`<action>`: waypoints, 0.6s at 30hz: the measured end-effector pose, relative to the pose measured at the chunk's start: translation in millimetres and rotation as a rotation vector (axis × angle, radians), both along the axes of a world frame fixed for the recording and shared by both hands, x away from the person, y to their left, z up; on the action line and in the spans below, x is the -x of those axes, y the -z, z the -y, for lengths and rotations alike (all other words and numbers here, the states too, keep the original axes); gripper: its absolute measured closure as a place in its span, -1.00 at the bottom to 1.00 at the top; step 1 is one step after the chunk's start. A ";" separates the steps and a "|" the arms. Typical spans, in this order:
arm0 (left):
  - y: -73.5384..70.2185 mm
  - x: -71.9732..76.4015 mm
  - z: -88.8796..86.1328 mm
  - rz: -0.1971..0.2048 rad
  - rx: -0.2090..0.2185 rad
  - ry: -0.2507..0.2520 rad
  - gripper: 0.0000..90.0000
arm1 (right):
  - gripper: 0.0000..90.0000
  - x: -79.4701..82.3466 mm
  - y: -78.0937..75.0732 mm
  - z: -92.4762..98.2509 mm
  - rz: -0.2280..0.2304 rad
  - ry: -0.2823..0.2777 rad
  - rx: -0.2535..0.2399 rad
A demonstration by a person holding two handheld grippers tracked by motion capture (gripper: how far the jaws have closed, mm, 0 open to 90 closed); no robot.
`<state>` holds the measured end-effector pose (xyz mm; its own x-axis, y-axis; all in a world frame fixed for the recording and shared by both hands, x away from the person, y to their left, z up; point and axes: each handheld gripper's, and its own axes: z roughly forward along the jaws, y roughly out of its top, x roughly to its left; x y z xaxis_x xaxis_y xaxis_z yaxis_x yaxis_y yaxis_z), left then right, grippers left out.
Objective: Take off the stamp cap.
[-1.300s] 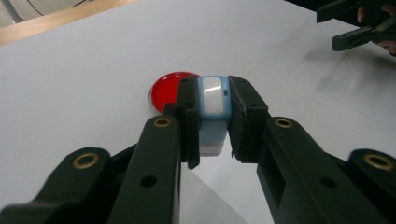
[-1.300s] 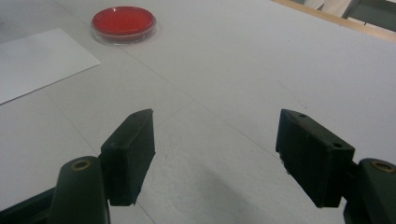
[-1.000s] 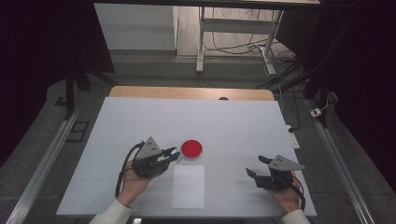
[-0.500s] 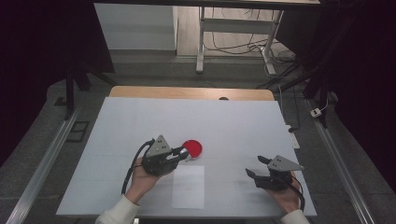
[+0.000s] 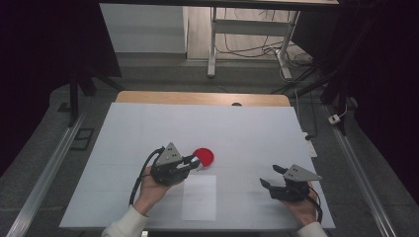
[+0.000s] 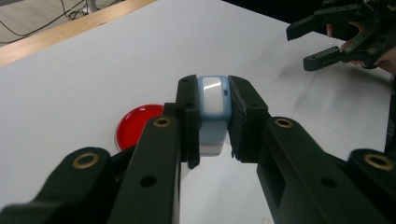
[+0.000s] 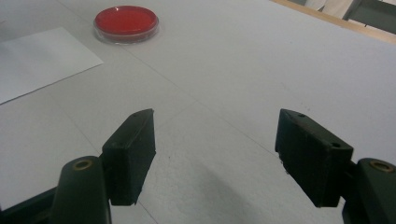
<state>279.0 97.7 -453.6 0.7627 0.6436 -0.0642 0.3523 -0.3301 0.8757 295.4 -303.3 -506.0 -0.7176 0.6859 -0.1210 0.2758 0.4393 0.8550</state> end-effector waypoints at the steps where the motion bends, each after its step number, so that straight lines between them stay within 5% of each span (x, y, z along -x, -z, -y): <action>1: 0.2 0.0 -0.1 0.000 -0.002 -0.002 0.66 | -0.37 0.2 0.0 -0.7 -0.002 -0.002 -0.004; 18: 1.5 -0.3 0.1 -0.007 -0.005 -0.003 0.66 | -0.37 7.8 -4.5 -19.2 0.024 -0.041 -0.017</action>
